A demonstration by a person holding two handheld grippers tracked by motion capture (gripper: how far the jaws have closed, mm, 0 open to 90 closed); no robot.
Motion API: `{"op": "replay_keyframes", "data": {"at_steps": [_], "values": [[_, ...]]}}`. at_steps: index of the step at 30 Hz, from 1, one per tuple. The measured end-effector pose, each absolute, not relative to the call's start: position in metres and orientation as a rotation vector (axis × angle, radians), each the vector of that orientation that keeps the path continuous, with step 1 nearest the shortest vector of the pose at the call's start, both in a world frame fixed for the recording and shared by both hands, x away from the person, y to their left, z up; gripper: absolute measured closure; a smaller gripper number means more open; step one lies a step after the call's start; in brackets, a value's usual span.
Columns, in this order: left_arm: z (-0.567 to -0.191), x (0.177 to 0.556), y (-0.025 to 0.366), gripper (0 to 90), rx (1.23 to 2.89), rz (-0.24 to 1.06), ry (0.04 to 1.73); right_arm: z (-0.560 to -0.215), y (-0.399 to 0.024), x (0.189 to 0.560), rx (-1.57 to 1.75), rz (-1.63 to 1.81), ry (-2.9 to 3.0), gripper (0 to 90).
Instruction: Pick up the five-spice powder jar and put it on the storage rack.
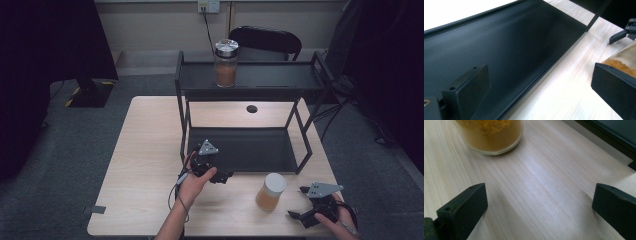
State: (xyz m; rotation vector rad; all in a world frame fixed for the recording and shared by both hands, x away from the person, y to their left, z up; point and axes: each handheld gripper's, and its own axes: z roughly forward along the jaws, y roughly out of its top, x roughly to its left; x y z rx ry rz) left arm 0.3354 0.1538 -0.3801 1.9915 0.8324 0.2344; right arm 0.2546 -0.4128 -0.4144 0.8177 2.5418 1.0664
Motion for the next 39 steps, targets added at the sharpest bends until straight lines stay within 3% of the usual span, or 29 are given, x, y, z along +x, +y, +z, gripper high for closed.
{"op": "replay_keyframes", "data": {"at_steps": [39], "values": [[-0.414, 0.307, 0.167, 2.0, 2.12, 0.248, 0.866, -0.414, -0.413, 0.255, 0.819, 1.066, 2.541, 0.0]]}}
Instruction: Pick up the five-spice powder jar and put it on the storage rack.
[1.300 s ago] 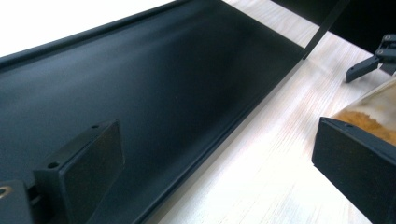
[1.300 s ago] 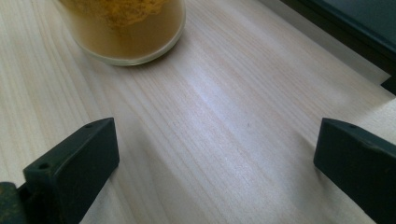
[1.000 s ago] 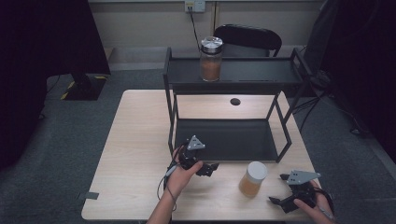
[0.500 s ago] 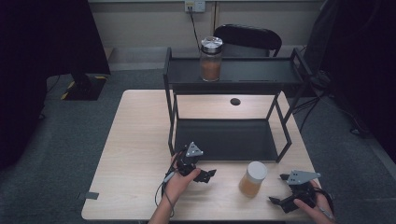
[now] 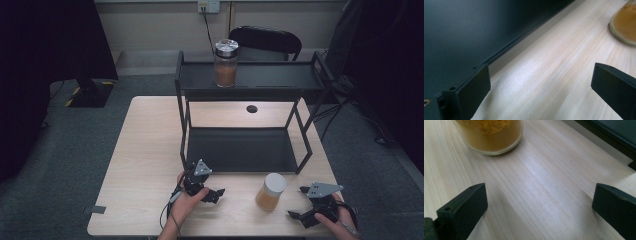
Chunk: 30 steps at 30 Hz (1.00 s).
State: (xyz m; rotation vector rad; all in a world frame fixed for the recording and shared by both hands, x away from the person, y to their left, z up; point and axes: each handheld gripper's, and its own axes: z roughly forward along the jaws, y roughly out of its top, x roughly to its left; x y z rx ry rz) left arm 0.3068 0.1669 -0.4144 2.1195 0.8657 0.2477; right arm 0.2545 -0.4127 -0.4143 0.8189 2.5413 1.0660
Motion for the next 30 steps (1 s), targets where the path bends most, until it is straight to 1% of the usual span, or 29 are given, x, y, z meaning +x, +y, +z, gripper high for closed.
{"op": "replay_keyframes", "data": {"at_steps": [4, 14, 18, 25, 26, 30], "values": [[-0.417, 0.305, 0.172, 2.2, 2.117, 0.247, 0.878, -0.414, -0.413, 0.254, 0.819, 1.066, 2.541, 0.0], [-0.42, 0.293, 0.188, 2.1, 2.107, 0.297, 0.927, -0.414, -0.413, 0.254, 0.819, 1.066, 2.541, 0.0], [-0.424, 0.29, 0.195, 2.1, 2.092, 0.294, 0.937, -0.414, -0.413, 0.254, 0.819, 1.066, 2.541, 0.0], [-0.424, 0.286, 0.193, 1.4, 2.116, 0.329, 0.928, -0.414, -0.413, 0.254, 0.82, 1.066, 2.541, 0.0], [-0.422, 0.284, 0.188, 0.8, 2.146, 0.357, 0.913, -0.414, -0.413, 0.254, 0.82, 1.066, 2.541, 0.0], [-0.421, 0.281, 0.181, 0.0, 2.179, 0.393, 0.898, -0.414, -0.413, 0.254, 0.82, 1.066, 2.54, 0.0]]}}
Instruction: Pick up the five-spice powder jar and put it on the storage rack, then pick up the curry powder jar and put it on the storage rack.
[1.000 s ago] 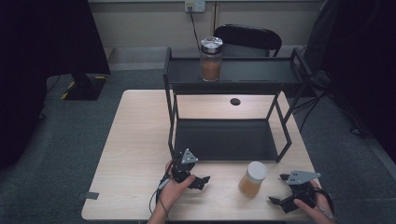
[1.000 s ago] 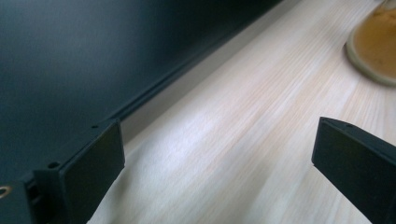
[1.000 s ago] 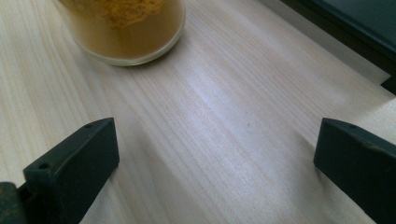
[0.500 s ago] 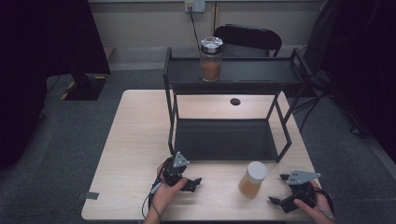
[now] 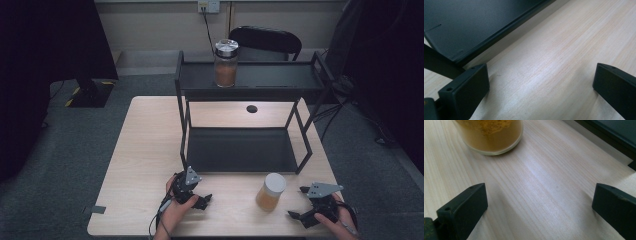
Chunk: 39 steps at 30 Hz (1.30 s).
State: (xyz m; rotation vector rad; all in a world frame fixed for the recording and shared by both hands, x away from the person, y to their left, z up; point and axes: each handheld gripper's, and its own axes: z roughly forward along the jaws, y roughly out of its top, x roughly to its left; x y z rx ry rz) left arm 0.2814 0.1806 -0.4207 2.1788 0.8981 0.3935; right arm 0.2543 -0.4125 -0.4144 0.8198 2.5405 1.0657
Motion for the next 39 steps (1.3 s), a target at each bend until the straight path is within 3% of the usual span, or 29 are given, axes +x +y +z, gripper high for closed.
{"op": "replay_keyframes", "data": {"at_steps": [39], "values": [[-0.421, 0.28, 0.18, 0.0, 2.175, 0.398, 0.907, -0.398, -0.408, 0.261, 0.768, 1.096, 2.565, 1.9]]}}
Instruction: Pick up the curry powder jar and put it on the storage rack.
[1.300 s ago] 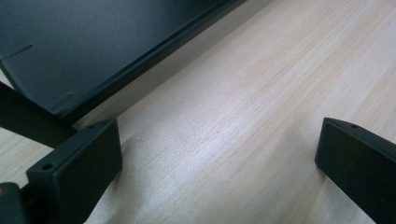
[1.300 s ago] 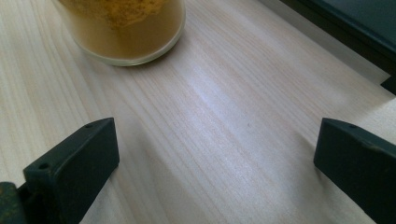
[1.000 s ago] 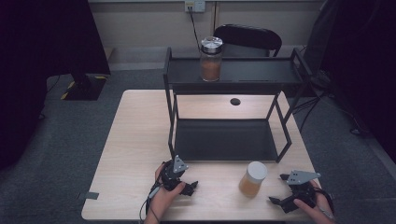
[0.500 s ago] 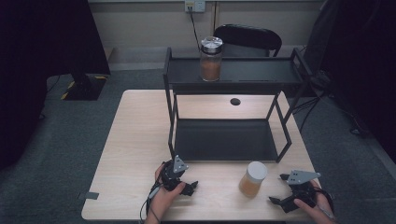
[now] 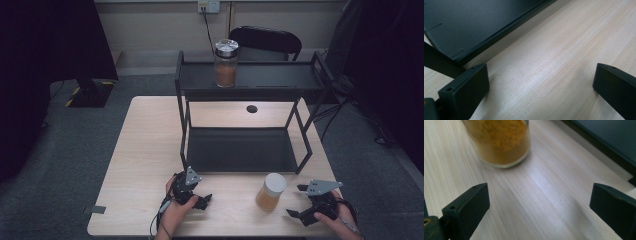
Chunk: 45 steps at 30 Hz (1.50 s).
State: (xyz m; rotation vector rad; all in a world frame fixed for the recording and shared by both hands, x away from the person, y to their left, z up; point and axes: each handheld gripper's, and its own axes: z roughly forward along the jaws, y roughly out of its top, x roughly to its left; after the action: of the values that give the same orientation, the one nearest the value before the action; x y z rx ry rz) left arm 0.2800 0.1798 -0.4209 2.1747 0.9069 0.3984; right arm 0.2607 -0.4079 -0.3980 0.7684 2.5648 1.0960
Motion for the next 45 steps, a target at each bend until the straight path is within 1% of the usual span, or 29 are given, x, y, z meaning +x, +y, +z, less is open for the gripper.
{"op": "replay_keyframes", "data": {"at_steps": [14, 23, 41, 42, 43, 44, 45], "values": [[-0.421, 0.28, 0.18, 0.0, 2.175, 0.398, 0.907, -0.388, -0.404, 0.27, 0.722, 1.223, 2.578, 1.7], [-0.421, 0.28, 0.18, 0.0, 2.174, 0.398, 0.907, -0.382, -0.392, 0.275, 0.686, 1.271, 2.575, 1.5], [-0.421, 0.28, 0.18, 0.0, 2.175, 0.398, 0.907, -0.383, -0.388, 0.28, 0.689, 1.439, 2.518, 1.2], [-0.421, 0.28, 0.18, 0.0, 2.174, 0.398, 0.907, -0.383, -0.387, 0.279, 0.689, 1.443, 2.508, 2.5], [-0.421, 0.28, 0.18, 0.0, 2.174, 0.398, 0.907, -0.384, -0.386, 0.278, 0.69, 1.451, 2.492, 5.9], [-0.421, 0.28, 0.18, 0.0, 2.174, 0.398, 0.907, -0.384, -0.386, 0.278, 0.69, 1.451, 2.492, 5.9], [-0.421, 0.28, 0.18, 0.0, 2.174, 0.398, 0.907, -0.386, -0.387, 0.278, 0.692, 1.486, 2.476, 8.5]]}}
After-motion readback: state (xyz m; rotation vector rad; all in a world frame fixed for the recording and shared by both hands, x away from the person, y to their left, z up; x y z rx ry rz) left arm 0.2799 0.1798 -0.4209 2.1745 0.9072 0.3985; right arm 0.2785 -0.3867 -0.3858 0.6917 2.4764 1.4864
